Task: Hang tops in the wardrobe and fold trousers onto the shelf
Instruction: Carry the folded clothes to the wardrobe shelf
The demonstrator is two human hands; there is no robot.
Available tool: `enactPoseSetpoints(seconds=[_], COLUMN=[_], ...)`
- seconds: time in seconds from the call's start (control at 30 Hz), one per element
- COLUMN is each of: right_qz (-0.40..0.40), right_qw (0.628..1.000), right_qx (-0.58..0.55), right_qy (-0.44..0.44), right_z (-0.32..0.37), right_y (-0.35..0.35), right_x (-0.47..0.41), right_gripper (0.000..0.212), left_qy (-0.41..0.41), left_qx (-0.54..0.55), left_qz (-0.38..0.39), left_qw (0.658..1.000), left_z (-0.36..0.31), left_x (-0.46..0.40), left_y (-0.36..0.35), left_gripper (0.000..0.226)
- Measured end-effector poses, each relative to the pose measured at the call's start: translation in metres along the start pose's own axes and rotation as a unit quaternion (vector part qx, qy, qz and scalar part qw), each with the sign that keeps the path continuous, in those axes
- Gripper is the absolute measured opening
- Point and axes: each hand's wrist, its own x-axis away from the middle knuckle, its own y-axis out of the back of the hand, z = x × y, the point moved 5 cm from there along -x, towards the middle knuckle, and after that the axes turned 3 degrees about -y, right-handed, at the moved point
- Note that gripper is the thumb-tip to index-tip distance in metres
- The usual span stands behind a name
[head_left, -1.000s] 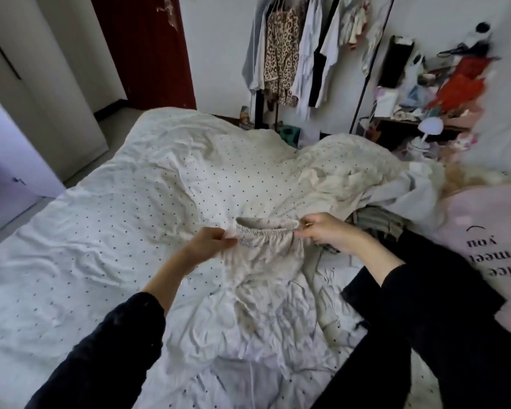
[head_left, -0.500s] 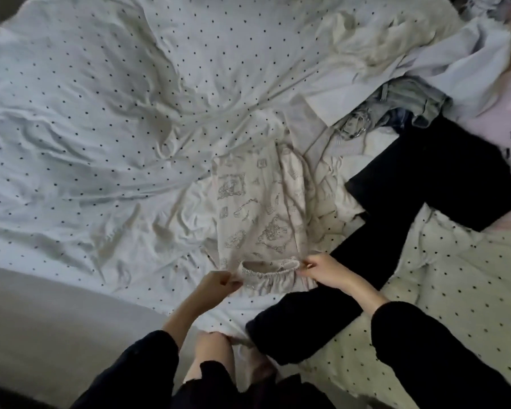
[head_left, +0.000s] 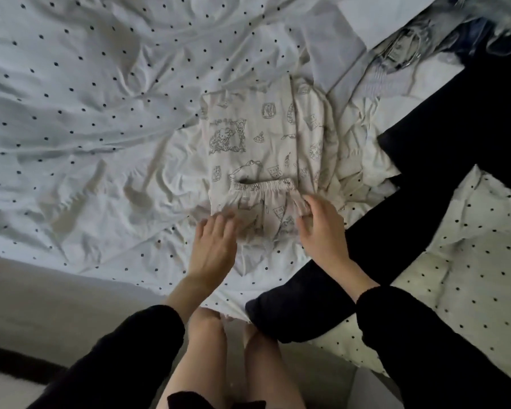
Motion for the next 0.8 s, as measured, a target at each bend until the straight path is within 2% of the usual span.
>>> enactPoseSetpoints(seconds=[0.07, 0.13, 0.23, 0.33, 0.4, 0.47, 0.53, 0.67, 0.8], right_qz=[0.011, 0.038, 0.102, 0.181, 0.205, 0.196, 0.178, 0.097, 0.083], right_qw=[0.992, 0.976, 0.952, 0.927, 0.919, 0.920, 0.923, 0.942, 0.948], right_qx=[0.095, 0.168, 0.256, 0.316, 0.324, 0.324, 0.324, 0.291, 0.256], right_qy=[0.080, 0.133, 0.130, 0.095, 0.095, 0.099, 0.108, 0.137, 0.172], right_z=[0.004, 0.004, -0.008, -0.020, -0.023, -0.022, -0.022, -0.023, -0.015], right_y=[-0.015, -0.032, -0.058, -0.074, -0.078, -0.077, -0.077, -0.073, -0.063], right_x=[0.025, 0.037, 0.025, 0.002, -0.010, -0.016, -0.018, -0.021, -0.026], right_gripper=[0.048, 0.055, 0.072, 0.084, 0.079, 0.072, 0.068, 0.044, 0.039], left_qy=[-0.075, -0.070, -0.069, -0.130, -0.176, -0.190, -0.187, -0.166, -0.159], left_qx=[-0.044, -0.097, -0.140, -0.106, -0.094, -0.085, -0.073, -0.021, -0.075], left_qz=[0.065, 0.120, 0.149, 0.169, 0.161, 0.155, 0.145, 0.145, 0.146], left_qw=[0.994, 0.986, 0.977, 0.971, 0.967, 0.966, 0.969, 0.975, 0.973], left_z=[-0.011, -0.009, 0.004, 0.017, 0.026, 0.035, 0.037, 0.034, 0.033], left_x=[0.017, 0.020, 0.001, -0.018, -0.023, -0.025, -0.028, -0.034, -0.031], left_y=[-0.020, -0.035, -0.052, -0.057, -0.055, -0.052, -0.048, -0.038, -0.034], left_gripper=[0.064, 0.078, 0.076, 0.067, 0.060, 0.056, 0.058, 0.055, 0.037])
